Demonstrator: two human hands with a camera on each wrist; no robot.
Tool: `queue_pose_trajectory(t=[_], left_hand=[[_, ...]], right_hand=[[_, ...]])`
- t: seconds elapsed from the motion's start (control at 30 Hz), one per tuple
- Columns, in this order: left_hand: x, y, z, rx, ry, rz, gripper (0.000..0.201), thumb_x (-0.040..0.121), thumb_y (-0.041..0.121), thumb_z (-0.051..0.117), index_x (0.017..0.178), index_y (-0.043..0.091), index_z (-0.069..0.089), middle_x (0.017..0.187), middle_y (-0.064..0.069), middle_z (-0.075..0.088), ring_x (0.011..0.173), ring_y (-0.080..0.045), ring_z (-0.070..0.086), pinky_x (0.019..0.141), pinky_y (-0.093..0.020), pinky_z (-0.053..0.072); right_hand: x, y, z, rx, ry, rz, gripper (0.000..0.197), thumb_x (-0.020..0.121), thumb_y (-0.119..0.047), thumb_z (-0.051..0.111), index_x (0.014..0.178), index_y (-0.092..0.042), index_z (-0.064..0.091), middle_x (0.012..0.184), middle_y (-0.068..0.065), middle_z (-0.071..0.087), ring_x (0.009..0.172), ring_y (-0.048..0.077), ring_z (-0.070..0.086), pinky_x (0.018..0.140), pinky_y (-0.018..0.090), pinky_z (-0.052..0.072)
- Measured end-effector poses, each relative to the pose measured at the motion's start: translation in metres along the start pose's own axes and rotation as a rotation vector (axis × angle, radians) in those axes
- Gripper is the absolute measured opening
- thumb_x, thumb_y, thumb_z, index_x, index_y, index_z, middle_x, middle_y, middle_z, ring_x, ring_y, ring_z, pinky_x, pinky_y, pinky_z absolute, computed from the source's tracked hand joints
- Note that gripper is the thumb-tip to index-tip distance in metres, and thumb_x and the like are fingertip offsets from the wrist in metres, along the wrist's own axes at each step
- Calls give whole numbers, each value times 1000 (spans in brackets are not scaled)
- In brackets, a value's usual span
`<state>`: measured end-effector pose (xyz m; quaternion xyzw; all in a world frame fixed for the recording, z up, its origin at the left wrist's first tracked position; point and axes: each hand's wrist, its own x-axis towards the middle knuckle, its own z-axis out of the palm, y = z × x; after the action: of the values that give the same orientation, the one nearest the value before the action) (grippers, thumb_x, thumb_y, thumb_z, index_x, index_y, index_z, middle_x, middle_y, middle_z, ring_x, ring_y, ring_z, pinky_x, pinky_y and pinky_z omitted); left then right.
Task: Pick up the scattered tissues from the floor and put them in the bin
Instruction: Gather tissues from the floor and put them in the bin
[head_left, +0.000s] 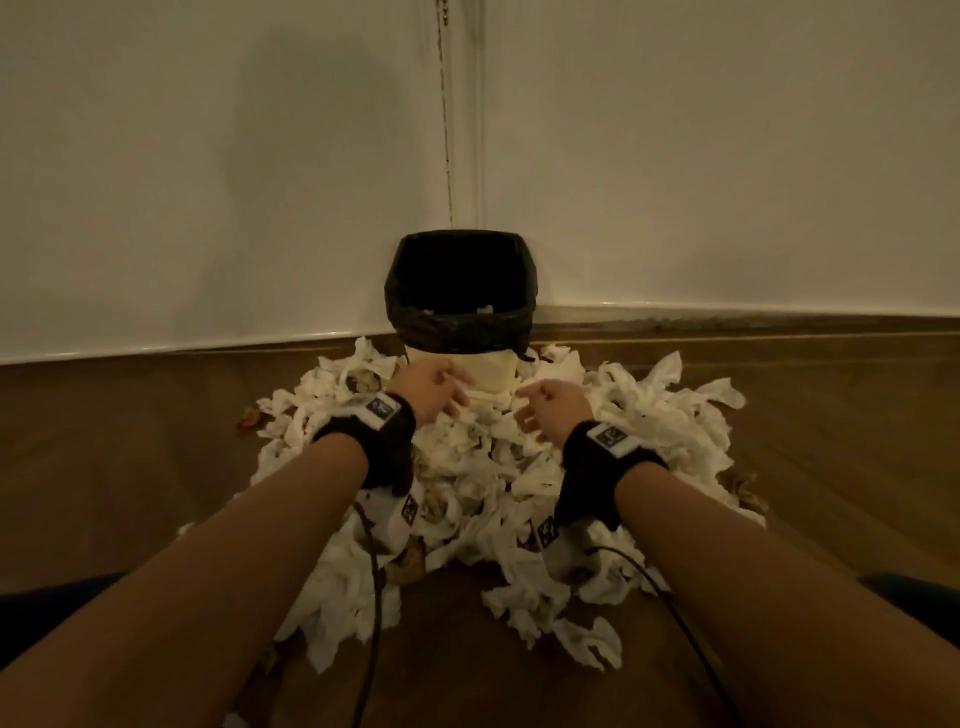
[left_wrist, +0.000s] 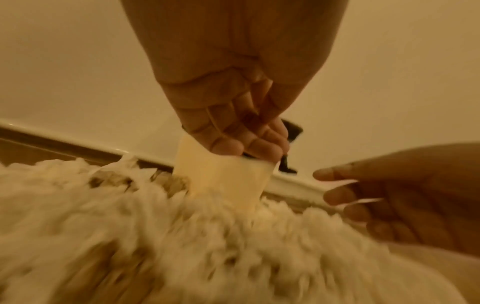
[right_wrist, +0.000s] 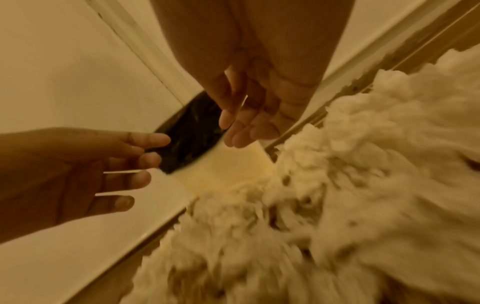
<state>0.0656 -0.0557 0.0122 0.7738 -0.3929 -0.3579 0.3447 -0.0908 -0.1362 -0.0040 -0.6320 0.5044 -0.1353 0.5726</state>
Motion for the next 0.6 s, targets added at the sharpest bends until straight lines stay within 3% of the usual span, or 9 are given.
queue_pose_trajectory(t=[0.07, 0.13, 0.2, 0.27, 0.43, 0.53, 0.6], left_hand=[[-14, -20, 13, 198, -41, -2, 25, 93, 5, 41, 97, 14, 64, 87, -3, 65, 79, -18, 62, 65, -22, 51], [-25, -40, 21, 489, -76, 2, 20, 92, 15, 49, 103, 20, 64, 107, -3, 62, 99, -20, 59, 84, -29, 49], [-34, -57, 29, 731, -166, 6, 22, 91, 24, 53, 112, 26, 60, 120, -3, 52, 109, -21, 52, 92, -32, 46], [-41, -72, 40, 895, -238, 25, 29, 90, 25, 54, 119, 28, 53, 125, -6, 42, 112, -25, 46, 94, -36, 45], [-41, -92, 54, 1039, -234, 18, 45, 89, 9, 49, 129, 27, 40, 136, -10, 22, 114, -36, 39, 89, -42, 46], [-35, -94, 56, 1060, -247, 36, 37, 91, 16, 50, 126, 24, 43, 135, -11, 23, 109, -37, 44, 83, -39, 47], [-28, -98, 58, 1106, -264, 36, 30, 91, 15, 49, 121, 17, 46, 131, -13, 33, 106, -35, 48, 77, -38, 45]], right_hand=[[-10, 21, 12, -66, -8, 38, 31, 101, -15, 35, 111, -6, 62, 82, 8, 64, 64, 16, 56, 57, 24, 47], [-18, 41, 24, -109, -15, 72, 29, 100, -13, 37, 109, -6, 64, 84, 9, 65, 64, 15, 57, 59, 25, 48], [-23, 58, 33, -103, -24, 124, 28, 99, -11, 37, 106, -7, 64, 80, 6, 64, 62, 13, 57, 54, 22, 45], [-25, 69, 40, -117, -27, 160, 27, 98, -11, 37, 101, -9, 64, 75, 2, 63, 62, 12, 56, 51, 21, 42], [-14, 71, 52, -156, 15, 133, 28, 97, -10, 36, 96, -12, 64, 80, 5, 65, 60, 11, 57, 50, 22, 45], [-6, 68, 57, -180, 38, 84, 28, 97, -9, 36, 87, -16, 61, 96, 8, 67, 60, 7, 57, 50, 21, 45], [-2, 68, 62, -203, 47, 58, 27, 97, -9, 37, 86, -15, 61, 102, 10, 68, 65, 11, 59, 60, 26, 52]])
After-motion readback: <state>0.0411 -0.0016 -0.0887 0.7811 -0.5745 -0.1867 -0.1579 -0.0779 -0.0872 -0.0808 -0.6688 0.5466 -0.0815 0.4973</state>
